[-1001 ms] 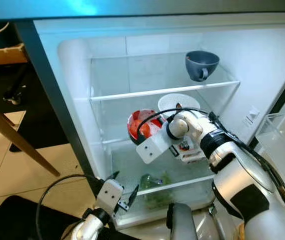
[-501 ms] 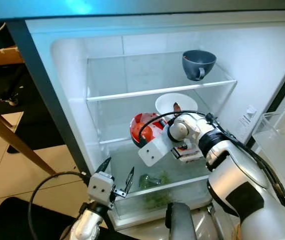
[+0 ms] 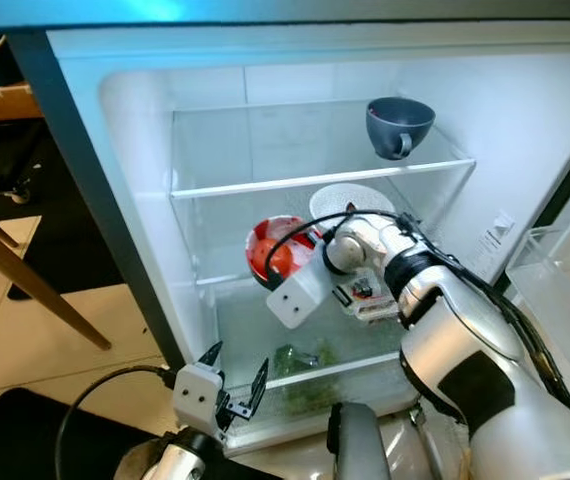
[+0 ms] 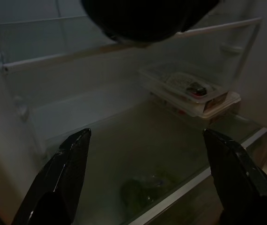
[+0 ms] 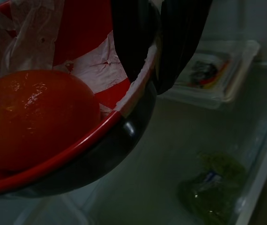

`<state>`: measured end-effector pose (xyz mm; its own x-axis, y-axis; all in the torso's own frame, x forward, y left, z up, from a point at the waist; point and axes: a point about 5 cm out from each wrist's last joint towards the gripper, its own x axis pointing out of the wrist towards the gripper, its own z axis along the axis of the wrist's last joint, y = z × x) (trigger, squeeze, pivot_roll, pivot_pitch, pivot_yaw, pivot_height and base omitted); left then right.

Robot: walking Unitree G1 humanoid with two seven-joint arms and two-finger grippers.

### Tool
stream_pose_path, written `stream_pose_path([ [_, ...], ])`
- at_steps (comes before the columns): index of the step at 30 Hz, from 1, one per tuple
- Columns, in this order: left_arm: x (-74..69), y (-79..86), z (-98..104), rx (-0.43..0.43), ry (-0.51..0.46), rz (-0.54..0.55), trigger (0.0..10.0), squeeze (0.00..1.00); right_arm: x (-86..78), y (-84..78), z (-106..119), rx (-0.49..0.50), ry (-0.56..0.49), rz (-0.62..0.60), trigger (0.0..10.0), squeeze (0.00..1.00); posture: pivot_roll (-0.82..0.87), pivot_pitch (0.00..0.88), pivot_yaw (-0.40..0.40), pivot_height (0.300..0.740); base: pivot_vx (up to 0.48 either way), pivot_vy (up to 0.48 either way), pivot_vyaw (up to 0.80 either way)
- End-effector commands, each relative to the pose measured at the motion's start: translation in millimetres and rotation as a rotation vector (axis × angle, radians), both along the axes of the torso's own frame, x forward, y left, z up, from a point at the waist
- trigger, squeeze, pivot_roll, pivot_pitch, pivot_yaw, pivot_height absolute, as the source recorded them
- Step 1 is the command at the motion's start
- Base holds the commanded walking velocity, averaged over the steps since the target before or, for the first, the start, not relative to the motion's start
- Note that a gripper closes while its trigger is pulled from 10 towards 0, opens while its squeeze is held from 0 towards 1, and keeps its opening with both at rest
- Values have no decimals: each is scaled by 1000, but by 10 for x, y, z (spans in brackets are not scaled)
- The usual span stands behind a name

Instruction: Restocking fridge

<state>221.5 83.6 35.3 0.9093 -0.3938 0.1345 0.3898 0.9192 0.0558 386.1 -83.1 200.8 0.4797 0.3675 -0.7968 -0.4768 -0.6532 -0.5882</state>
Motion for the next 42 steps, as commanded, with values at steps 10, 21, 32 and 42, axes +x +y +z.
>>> stream_pose_path([
  [10, -63, -162, 89, -6, -31, -57, 10000, 0, 40, 126, 122, 15, -71, 15, 10000, 0, -14, 136, -78, 456, 0, 0, 0],
  [21, -84, -149, 158, 3, -53, -52, 10000, 0, 77, 257, 215, 33, -149, 19, 10000, 0, 4, 152, -93, 456, 0, 0, 0],
  [32, -99, -130, 224, 5, -65, -32, 10000, 0, 102, 293, 208, 27, -199, 9, 10000, 0, 21, 178, -103, 456, 0, 0, 0],
  [42, -70, -89, 310, 5, -91, -1, 10000, 0, 152, 211, 216, 14, -254, -33, 10000, 0, 42, 184, -113, 456, 0, 0, 0],
])
